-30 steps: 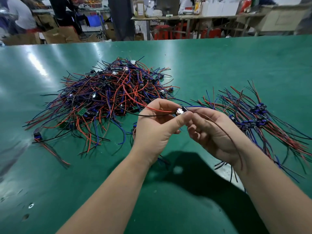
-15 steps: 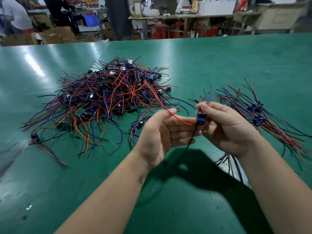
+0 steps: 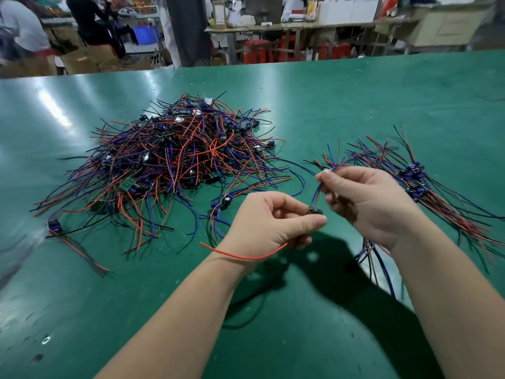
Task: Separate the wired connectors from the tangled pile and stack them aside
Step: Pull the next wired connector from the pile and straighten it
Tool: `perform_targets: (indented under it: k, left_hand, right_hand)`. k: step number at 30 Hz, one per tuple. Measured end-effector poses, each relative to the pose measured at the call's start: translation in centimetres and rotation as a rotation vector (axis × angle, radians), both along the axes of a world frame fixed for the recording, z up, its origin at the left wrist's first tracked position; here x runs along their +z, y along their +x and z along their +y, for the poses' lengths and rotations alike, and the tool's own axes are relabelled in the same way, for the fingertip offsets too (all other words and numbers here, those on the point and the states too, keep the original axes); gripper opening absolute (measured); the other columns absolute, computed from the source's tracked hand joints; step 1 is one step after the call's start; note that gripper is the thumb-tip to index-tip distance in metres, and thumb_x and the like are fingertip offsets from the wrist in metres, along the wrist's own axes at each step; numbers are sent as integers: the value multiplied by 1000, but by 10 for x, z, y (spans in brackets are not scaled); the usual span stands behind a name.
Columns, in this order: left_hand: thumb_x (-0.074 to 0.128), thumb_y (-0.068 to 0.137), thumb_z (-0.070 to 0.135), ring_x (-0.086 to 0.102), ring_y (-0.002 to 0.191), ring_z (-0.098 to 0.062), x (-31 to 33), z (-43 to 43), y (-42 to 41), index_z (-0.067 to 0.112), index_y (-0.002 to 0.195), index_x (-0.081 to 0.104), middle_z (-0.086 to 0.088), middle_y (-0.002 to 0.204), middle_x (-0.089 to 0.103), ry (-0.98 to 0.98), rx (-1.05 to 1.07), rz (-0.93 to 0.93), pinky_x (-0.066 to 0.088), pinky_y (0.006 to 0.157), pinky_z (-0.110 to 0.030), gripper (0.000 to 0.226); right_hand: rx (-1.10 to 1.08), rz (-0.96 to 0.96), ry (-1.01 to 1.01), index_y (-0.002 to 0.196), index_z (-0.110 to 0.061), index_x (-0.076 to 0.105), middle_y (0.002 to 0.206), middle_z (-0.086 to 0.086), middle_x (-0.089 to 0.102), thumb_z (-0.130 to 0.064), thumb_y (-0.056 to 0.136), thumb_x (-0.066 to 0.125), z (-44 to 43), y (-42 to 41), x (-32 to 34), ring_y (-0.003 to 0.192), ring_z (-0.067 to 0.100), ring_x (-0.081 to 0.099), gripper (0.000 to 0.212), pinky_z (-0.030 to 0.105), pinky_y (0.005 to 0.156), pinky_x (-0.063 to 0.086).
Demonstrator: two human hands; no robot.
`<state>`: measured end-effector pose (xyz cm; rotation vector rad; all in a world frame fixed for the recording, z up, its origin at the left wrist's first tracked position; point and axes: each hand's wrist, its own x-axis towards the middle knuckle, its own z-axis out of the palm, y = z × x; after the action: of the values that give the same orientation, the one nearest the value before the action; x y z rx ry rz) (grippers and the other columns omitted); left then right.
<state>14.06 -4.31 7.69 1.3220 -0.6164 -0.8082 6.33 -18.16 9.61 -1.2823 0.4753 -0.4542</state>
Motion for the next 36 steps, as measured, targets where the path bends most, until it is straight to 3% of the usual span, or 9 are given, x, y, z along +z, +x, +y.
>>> perform_targets:
  k: [7,12,15,19,21,23,28,32,36]
  left_hand:
    - [77,73,-1,57,39,-10,-2,2,-8,6,74,60,1,52,62,102,-195,-59,50,43,-21,18]
    - [76,76,3,55,37,-8,-2,-1,-2,5,77,61,-4,58,64,106,36,35,46,40,-18,15]
    - [71,81,9,57,41,-6,-5,-4,6,4,83,61,-1,61,69,60,186,157,47,42,-17,12]
    - [65,86,4,63,49,-9,-10,-5,10,1,89,65,-3,66,70,56,204,207,53,50,-19,4]
    - [62,86,-7,63,53,-7,-14,-6,8,0,93,66,-2,66,69,101,130,133,54,55,-18,11]
    - [57,84,-15,61,58,-5,-15,-4,6,4,91,68,-1,68,70,162,32,53,52,61,-18,23]
    - [62,83,-5,69,73,-15,-11,-2,0,13,103,66,-4,100,70,312,30,-155,58,70,-27,27]
    - [62,83,14,58,77,4,-6,11,21,25,109,68,6,102,64,451,364,-886,40,77,-7,29]
    - [59,85,29,42,115,-29,-12,24,47,15,128,53,-9,125,48,876,485,-1071,36,98,-38,45]
  right_hand:
    - [-466,-239,249,87,-6,59,59,-2,66,-6,85,66,-32,-12,8,53,5,62,7,11,51,46]
    - [-489,-301,153,101,-7,54,89,6,58,-1,93,54,-23,-2,5,70,13,67,9,17,65,51]
    - [-390,-129,11,117,-10,48,90,3,53,3,92,54,-18,1,2,70,14,60,29,17,61,48]
    - [-4,198,-328,103,-8,66,74,0,64,-12,88,64,6,4,-12,59,12,61,16,21,55,49]
    - [52,339,-612,96,-18,70,75,-1,68,-24,80,73,12,6,-20,61,11,60,17,25,62,49]
    - [18,450,-868,89,-26,72,71,-7,65,-28,74,77,12,7,-24,59,3,55,15,9,60,41]
    - [-187,547,-1049,93,-18,74,76,-3,65,-14,76,70,0,4,-25,79,15,62,18,13,69,37]
    - [-270,631,-1101,99,-12,69,97,6,68,-13,78,72,-15,1,-26,93,21,58,21,23,80,37]
    - [-228,726,-1160,94,-13,68,94,5,65,-9,79,69,-19,-2,-26,92,25,56,16,29,78,44]
